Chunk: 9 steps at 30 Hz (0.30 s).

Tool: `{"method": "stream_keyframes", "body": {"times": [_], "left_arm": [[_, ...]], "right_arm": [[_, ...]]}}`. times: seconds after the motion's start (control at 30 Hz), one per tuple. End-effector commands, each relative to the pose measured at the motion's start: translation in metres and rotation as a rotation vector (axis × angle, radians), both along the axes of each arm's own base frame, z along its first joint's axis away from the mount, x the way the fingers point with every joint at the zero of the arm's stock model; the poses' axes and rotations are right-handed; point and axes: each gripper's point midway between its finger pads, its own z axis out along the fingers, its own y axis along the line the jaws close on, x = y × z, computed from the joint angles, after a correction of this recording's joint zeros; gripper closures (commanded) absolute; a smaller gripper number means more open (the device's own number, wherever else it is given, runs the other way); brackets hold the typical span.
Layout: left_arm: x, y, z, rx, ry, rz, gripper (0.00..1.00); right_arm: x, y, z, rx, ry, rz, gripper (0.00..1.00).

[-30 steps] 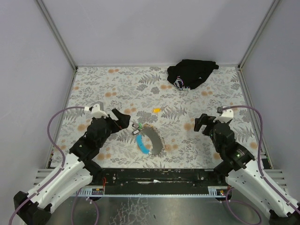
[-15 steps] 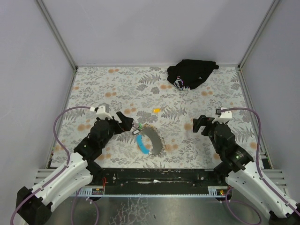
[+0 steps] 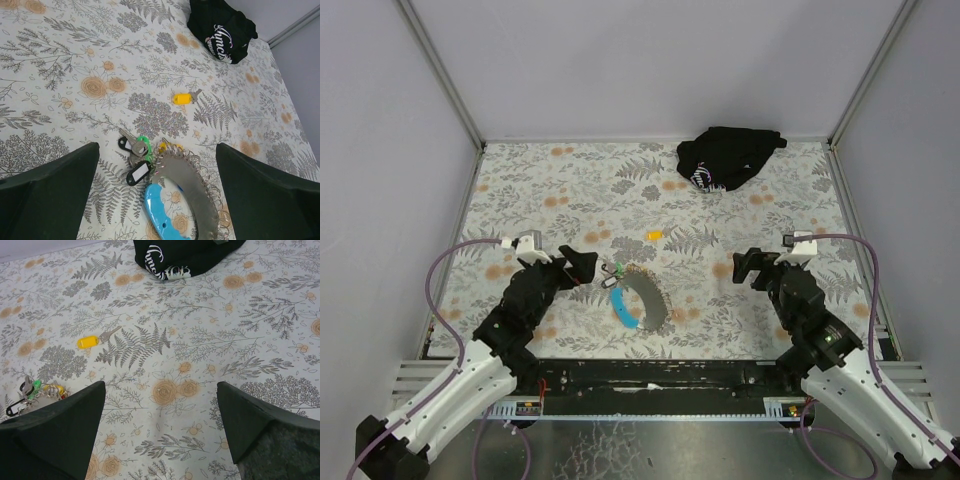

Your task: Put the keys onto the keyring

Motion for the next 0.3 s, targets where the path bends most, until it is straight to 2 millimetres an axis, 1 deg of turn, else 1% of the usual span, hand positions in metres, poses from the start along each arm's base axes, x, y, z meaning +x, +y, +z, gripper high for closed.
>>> {"method": "stream_keyframes", "body": {"times": [0.0, 0.27], "left_arm": [[0.0045, 0.0030, 0.0109, -0.004, -0.055, 0.017, 0.00], [0.0054, -0.0017, 0.0076, 0.008, -0.039, -0.006, 0.00]], "right_arm": [[0.0069, -0.0013, 0.0129, 0.008, -0.049, -0.020, 0.01], [0.0066, 0.0039, 0.0142, 0.002, -0.055, 0.015, 0.01]]}}
